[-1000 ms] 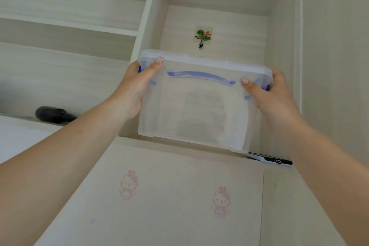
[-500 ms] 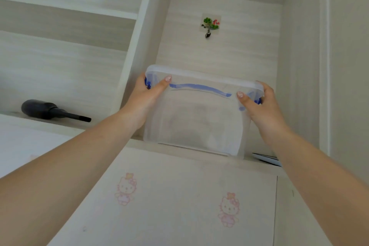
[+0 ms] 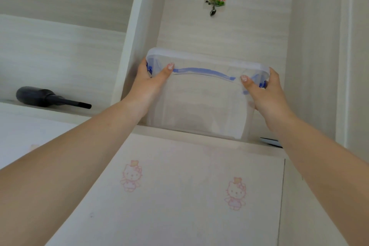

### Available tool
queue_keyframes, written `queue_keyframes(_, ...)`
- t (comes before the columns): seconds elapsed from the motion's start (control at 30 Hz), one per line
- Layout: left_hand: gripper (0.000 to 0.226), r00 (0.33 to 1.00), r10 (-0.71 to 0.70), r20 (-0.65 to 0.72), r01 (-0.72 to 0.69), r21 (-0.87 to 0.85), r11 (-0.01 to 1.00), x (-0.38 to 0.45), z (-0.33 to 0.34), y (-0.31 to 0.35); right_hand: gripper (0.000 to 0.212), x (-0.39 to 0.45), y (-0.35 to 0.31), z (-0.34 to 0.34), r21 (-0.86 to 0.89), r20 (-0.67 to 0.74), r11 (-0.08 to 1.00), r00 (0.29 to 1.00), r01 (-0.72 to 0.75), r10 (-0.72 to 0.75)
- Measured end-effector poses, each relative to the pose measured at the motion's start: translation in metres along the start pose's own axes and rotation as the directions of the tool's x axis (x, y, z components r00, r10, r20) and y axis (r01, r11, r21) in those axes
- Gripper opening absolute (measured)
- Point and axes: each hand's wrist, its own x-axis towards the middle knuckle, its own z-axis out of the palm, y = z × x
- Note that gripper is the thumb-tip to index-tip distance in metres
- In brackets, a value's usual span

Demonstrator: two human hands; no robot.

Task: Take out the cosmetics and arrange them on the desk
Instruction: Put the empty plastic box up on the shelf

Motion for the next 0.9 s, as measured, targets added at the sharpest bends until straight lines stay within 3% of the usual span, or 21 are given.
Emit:
queue_keyframes(0.17, 0.065, 0.997, 0.032, -0.064, -0.025, 0.107, 0.994, -0.015, 0.004, 0.012, 0.090, -0.015, -0.008, 0.004, -0.113, -0.076, 0.994, 0.997, 0.002, -0.010)
queue_keyframes(0.4, 0.087, 0.988, 0.110, 0.108, -0.125, 0.147, 0.981, -0.084, -0.021, 0.016, 0.084, -0.082, -0.005, 0.000, -0.091, -0.114, 0.996, 0.994, -0.004, -0.007)
queue_keyframes(0.57, 0.071, 0.994, 0.020, 0.108, -0.021, 0.008, 1.000, -0.152, -0.057, -0.005, 0.070, -0.154, 0.009, 0.005, -0.031, -0.052, 0.999, 0.998, -0.019, 0.018)
queue_keyframes(0.67, 0.061, 0.988, -0.103, 0.113, 0.109, -0.050, 0.993, -0.187, -0.079, -0.025, 0.065, -0.199, 0.016, 0.014, -0.022, -0.008, 0.998, 0.998, -0.065, 0.064)
queue_keyframes(0.9, 0.042, 0.916, -0.378, 0.137, 0.384, -0.020, 0.923, -0.264, -0.128, -0.066, 0.054, -0.313, 0.040, 0.038, -0.066, 0.147, 0.956, 0.945, -0.285, 0.291)
